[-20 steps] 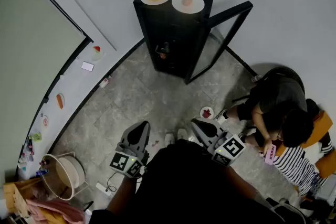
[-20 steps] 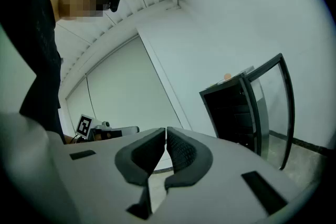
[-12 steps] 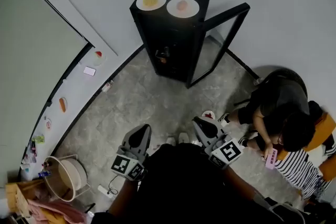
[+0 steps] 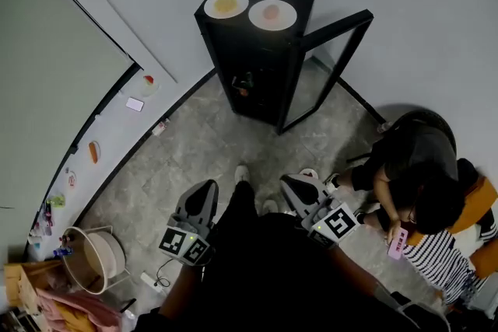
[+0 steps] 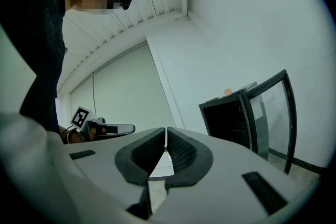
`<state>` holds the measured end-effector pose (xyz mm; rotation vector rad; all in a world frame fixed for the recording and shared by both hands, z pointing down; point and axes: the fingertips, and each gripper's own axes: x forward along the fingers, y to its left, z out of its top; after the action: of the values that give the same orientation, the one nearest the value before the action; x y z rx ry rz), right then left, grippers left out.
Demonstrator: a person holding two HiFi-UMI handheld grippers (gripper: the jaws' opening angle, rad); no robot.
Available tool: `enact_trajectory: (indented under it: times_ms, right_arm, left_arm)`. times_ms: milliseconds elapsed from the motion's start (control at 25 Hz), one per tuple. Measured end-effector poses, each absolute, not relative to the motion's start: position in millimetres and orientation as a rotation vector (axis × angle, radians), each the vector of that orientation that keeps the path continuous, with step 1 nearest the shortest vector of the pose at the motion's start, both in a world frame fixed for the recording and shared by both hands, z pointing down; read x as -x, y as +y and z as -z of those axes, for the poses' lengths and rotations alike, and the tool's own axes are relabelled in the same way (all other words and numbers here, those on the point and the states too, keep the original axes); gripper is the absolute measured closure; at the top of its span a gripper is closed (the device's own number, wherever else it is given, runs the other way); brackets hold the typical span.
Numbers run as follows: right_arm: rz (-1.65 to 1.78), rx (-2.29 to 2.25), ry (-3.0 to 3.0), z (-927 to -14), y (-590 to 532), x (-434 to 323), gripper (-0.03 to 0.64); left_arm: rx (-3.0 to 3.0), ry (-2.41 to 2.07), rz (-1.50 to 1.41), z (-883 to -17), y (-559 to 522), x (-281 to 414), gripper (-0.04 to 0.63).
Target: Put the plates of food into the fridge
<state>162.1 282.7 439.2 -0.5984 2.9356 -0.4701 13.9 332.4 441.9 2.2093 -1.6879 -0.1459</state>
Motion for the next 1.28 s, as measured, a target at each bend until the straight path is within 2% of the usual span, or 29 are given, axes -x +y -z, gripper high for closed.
enact_trajectory:
  times_ms: [520, 1280]
  right_arm:
    - [0.461, 0.645, 2.894, -446.5, 245.5, -153.6, 0.586]
    - [0.484, 0.872, 2.881, -441.0, 71.7, -67.5, 0.586]
  left_arm:
    - [-2.267, -1.626, 0.14, -451.9, 284.1, -13.2, 0.568]
    - [-2.449, -1.431, 0.103, -443.8, 101.2, 63.5, 0.572]
